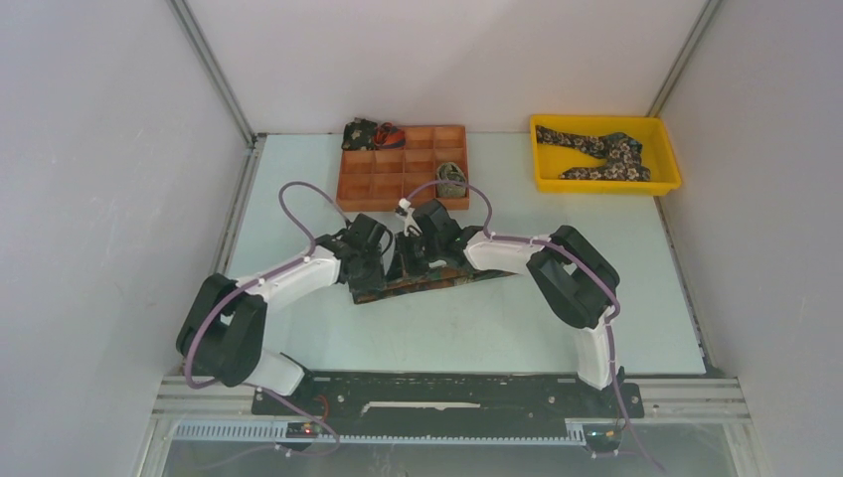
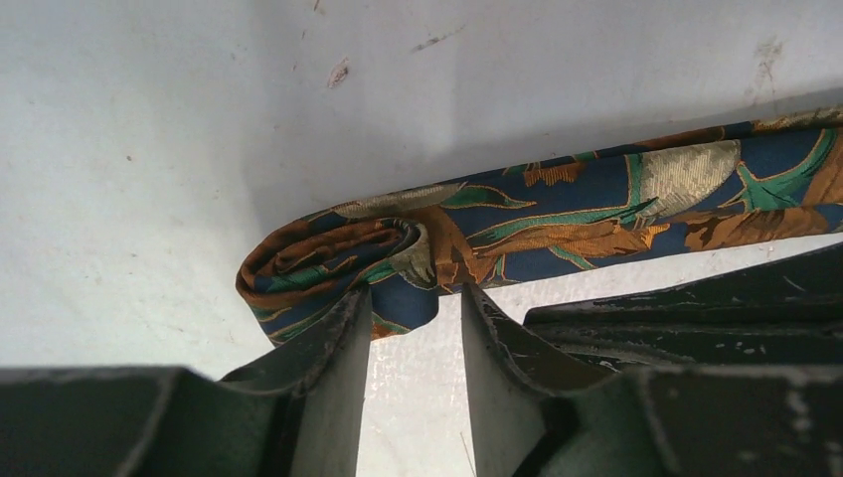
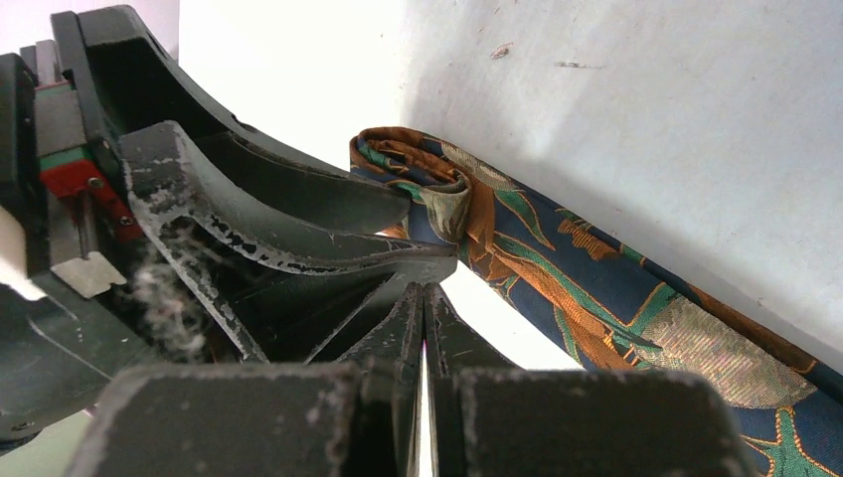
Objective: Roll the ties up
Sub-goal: Roll the tie at the center of the board.
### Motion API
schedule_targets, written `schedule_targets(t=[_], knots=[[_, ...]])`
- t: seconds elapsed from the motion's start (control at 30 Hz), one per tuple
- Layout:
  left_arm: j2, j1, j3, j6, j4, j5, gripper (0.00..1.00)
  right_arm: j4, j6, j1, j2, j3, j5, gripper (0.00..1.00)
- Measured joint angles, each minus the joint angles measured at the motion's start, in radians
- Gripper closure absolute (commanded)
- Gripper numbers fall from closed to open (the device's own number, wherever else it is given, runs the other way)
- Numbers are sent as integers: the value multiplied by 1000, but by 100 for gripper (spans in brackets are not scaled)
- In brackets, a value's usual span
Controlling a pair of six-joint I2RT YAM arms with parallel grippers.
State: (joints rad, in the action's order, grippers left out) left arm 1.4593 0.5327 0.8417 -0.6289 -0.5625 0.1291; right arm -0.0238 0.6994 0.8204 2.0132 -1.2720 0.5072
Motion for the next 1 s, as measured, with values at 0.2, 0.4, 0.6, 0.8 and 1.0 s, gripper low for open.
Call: schedule_targets(t=[0.2, 0.4, 0.6, 0.8, 1.0], knots=[[-53, -46, -68, -3, 67, -55, 78, 0, 0, 0, 0, 0, -1, 98], [-101, -80, -120, -8, 109, -89, 93, 0, 0, 8, 0, -1, -6, 98], [-124, -95, -145, -9, 136, -112, 100, 14, 0, 24, 6, -30, -8, 98], [-146, -111, -161, -9, 149, -117, 100, 32, 0, 43, 55, -101, -11, 98], [-166, -120, -176, -8, 159, -118, 100, 74, -1, 56, 114, -152, -14, 98]])
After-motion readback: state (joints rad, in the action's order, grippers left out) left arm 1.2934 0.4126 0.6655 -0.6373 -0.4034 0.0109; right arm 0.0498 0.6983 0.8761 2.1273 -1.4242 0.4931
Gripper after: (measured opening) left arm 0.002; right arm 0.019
